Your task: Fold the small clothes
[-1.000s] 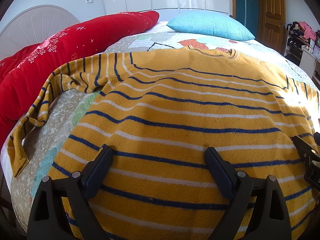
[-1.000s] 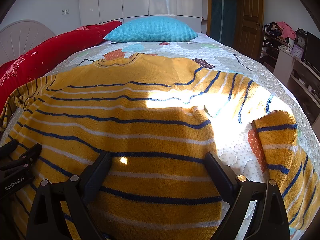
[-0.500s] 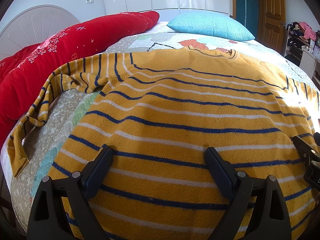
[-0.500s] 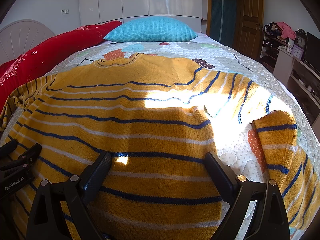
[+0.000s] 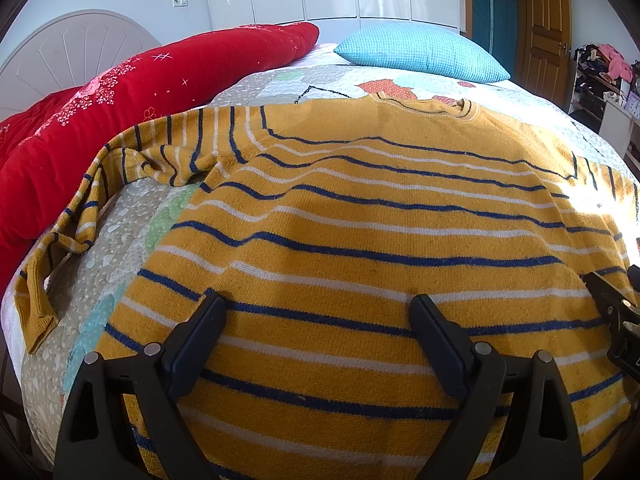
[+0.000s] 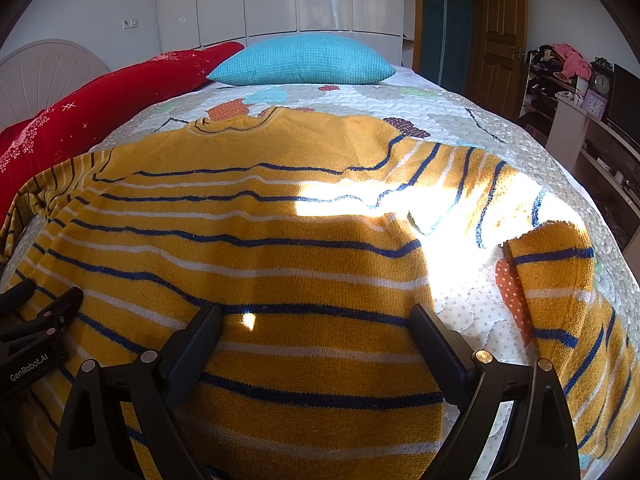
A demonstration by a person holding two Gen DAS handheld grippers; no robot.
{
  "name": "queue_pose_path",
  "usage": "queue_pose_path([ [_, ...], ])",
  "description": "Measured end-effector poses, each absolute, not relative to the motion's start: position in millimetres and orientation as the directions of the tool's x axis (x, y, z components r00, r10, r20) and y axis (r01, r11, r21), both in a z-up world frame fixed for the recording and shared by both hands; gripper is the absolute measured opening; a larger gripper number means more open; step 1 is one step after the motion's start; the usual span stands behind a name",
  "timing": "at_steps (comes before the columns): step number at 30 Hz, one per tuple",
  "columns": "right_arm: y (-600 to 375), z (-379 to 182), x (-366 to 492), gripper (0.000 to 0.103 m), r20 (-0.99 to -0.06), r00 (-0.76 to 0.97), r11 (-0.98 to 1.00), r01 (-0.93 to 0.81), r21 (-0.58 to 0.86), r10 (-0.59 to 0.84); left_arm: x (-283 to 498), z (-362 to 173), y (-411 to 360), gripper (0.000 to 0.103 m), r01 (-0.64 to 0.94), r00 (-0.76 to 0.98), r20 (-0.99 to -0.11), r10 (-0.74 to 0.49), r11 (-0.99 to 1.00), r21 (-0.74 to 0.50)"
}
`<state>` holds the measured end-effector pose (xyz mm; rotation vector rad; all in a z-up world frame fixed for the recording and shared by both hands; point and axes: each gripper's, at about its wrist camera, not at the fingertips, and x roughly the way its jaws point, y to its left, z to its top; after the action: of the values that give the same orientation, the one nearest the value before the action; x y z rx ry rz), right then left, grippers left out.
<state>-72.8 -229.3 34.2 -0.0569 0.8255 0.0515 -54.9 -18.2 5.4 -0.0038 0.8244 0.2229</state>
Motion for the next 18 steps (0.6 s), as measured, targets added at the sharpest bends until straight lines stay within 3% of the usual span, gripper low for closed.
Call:
queue_pose_path([
  [18, -230.9, 35.0, -74.9, 0.097, -0.728, 0.684, 0.998, -0.067, -0.004, 0.043, -52.1, 5.2, -19.5, 0.093, -0.203, 0.65, -0.73, 0.213, 0.974, 0.104],
])
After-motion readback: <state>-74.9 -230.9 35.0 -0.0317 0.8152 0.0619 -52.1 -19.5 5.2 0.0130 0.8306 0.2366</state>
